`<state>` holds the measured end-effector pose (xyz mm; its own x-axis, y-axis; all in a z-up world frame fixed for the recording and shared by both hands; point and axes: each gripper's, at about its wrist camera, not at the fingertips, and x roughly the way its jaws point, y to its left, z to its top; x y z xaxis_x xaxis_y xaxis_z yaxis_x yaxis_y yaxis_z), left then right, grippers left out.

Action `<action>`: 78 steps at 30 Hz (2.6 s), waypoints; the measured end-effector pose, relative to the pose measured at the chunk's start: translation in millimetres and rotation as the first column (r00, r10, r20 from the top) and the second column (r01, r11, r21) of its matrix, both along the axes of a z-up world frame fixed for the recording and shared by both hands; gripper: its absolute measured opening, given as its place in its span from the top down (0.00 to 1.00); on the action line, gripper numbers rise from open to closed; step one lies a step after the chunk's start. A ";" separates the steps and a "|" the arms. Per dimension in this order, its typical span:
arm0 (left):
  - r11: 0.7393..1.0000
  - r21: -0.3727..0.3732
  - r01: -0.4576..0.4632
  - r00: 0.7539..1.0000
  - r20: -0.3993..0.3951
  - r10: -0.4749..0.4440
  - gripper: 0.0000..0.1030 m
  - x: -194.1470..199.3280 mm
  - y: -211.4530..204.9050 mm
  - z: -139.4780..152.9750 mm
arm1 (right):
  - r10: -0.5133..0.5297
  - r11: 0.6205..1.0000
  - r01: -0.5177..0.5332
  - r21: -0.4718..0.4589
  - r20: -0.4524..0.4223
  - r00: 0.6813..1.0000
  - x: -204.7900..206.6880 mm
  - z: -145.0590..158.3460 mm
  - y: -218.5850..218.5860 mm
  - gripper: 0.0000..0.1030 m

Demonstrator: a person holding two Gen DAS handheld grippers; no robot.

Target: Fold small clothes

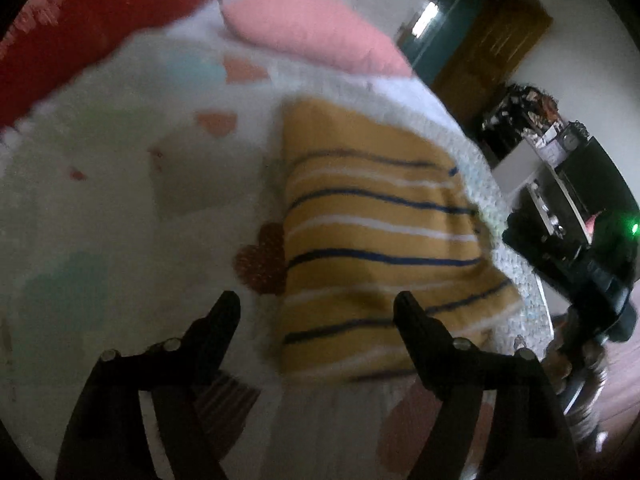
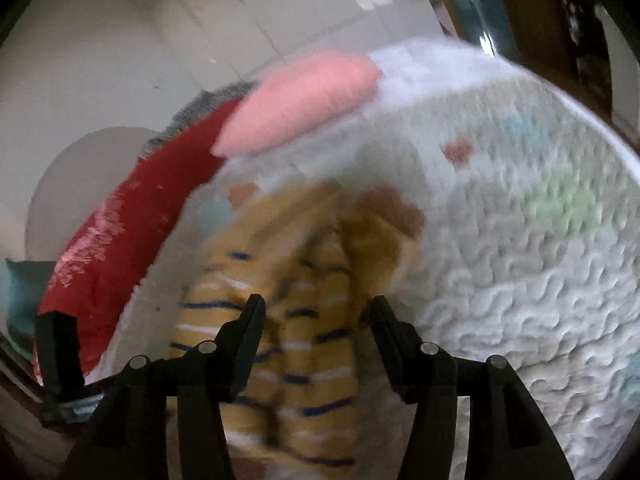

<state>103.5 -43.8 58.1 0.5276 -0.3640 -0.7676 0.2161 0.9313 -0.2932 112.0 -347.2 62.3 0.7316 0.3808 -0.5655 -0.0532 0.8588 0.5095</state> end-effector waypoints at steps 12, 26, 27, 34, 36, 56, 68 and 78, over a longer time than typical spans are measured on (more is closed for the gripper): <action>0.945 0.189 -0.267 0.858 0.492 0.144 0.00 -124.1 23.8 96.7 | 0.054 0.994 -0.066 -0.084 -0.141 0.988 -13.3 -49.2 58.6 0.66; 0.972 0.177 -0.156 0.930 0.358 0.084 0.00 -158.7 -5.9 70.4 | -0.071 0.995 0.068 -0.073 -0.043 0.997 -142.7 -7.9 46.9 0.32; 0.970 0.189 -0.153 0.932 0.354 0.078 0.00 -162.7 -9.0 68.4 | -0.077 0.992 0.072 -0.099 -0.043 0.996 -151.0 -9.0 46.4 0.31; 0.958 0.262 -0.114 0.953 0.301 0.031 0.00 -175.7 -24.5 50.8 | -0.078 0.976 0.064 -0.209 -0.057 0.995 -161.3 -18.9 62.6 0.29; 0.954 0.278 -0.110 0.960 0.278 0.030 0.00 -175.7 -27.0 45.5 | -0.079 0.976 0.065 -0.208 -0.060 0.995 -160.0 -21.2 63.1 0.28; 0.941 0.319 -0.111 0.980 0.193 0.050 0.00 -167.2 -27.4 23.8 | -0.078 0.950 0.062 -0.305 -0.043 0.996 -162.9 -21.3 75.5 0.23; 0.944 0.316 -0.092 0.990 0.128 0.054 0.00 -161.0 -27.1 9.1 | -0.085 0.934 0.068 -0.351 -0.032 0.996 -162.2 -24.4 78.3 0.20; 0.947 0.313 -0.071 0.996 0.065 0.053 0.00 -150.5 -22.2 -7.7 | -0.121 0.949 0.121 -0.292 0.019 0.992 -146.4 -11.9 60.7 0.20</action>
